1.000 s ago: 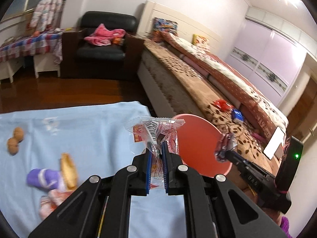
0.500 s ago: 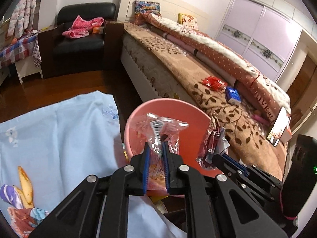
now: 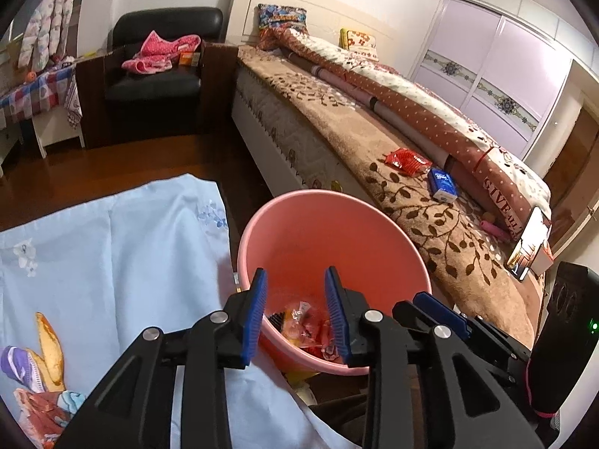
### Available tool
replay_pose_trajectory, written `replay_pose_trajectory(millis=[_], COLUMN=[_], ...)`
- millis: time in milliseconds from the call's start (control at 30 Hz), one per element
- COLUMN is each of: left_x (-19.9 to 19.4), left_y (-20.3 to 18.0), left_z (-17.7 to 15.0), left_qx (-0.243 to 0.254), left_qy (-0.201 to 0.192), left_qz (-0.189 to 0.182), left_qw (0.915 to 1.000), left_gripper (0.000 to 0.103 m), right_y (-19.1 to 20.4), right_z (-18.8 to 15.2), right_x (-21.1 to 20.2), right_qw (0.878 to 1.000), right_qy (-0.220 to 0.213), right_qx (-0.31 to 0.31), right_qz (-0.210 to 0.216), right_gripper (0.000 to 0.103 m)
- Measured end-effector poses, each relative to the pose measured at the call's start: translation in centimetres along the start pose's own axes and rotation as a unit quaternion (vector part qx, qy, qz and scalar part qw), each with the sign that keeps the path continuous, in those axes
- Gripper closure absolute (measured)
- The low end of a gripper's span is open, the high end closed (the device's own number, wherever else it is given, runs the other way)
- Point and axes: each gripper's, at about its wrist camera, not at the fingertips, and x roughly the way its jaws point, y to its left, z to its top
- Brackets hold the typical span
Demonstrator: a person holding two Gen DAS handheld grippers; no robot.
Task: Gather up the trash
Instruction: 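Carry the bag and wrapper over the bucket and open both grippers, then move both grippers back toward the table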
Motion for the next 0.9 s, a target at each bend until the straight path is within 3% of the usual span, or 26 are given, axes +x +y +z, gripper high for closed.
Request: replay_pose_trajectory(millis=[233, 667, 900], left_x=[-2.8, -7.8, -12.3], left_y=[0.0, 3.8, 7.4], left_z=[-0.6, -2.9, -4.2], left_qx=[0.016, -0.010, -0.033], left_qy=[-0.022, -0.049, -0.084], left_qz=[0.010, 0.044, 0.082], left_qw=[0.9996, 0.9978, 0.9925], left_gripper=[0.069, 0.069, 0.067], right_y=[1.9, 6.6, 10.1], right_z=[-0.1, -1.2, -1.4], right_x=[-1.6, -4.8, -5.6], right_qw=[0.999, 0.995, 0.992], right_qy=[-0.025, -0.073, -0.081], right_qx=[-0.023, -0.064, -0.077], right_qz=[0.004, 0.017, 0.066], right_gripper=[0.072, 0.072, 0.072])
